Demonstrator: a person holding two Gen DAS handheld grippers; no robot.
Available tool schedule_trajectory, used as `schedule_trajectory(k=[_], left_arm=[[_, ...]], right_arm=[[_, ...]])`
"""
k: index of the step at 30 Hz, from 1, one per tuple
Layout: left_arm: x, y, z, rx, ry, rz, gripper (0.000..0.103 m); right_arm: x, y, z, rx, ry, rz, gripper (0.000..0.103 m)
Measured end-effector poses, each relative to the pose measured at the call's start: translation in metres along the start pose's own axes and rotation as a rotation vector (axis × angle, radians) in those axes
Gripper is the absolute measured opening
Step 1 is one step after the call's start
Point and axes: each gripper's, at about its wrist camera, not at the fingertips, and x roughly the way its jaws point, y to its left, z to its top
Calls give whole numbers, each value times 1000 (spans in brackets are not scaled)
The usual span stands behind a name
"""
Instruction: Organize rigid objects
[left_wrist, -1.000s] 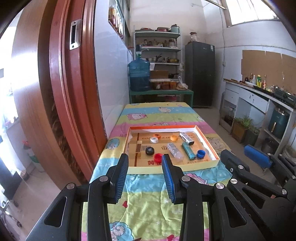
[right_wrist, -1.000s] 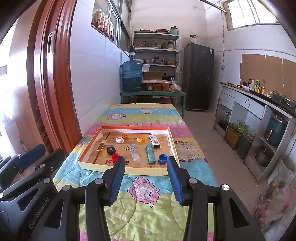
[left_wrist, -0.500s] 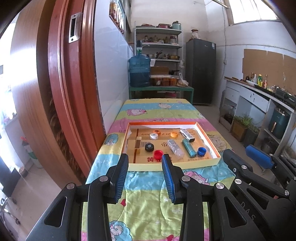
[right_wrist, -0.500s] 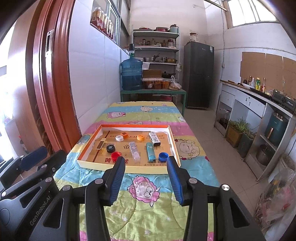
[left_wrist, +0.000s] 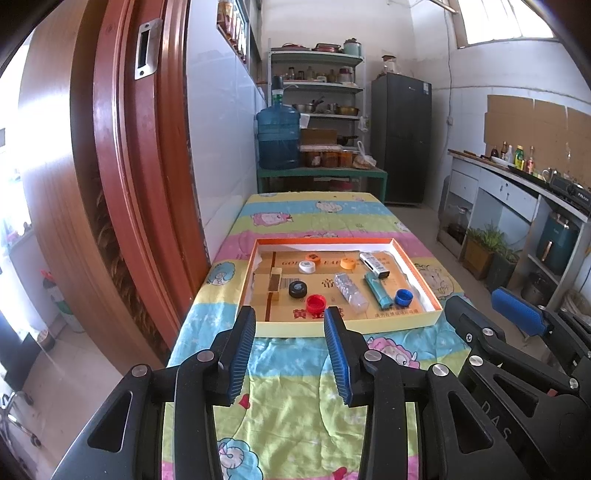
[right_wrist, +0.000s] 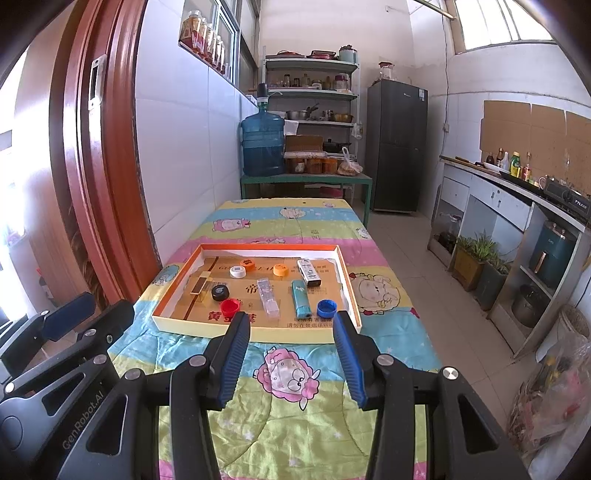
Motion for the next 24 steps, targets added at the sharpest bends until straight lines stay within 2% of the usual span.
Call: schedule_trajectory(k=[13, 24], left_arm=[[3, 0, -2, -6, 6, 3, 46], [3, 1, -2, -7, 8, 5, 46]], right_arm=[[4, 1, -3, -1, 9, 4, 47], [7, 1, -5, -3, 14, 7, 47]])
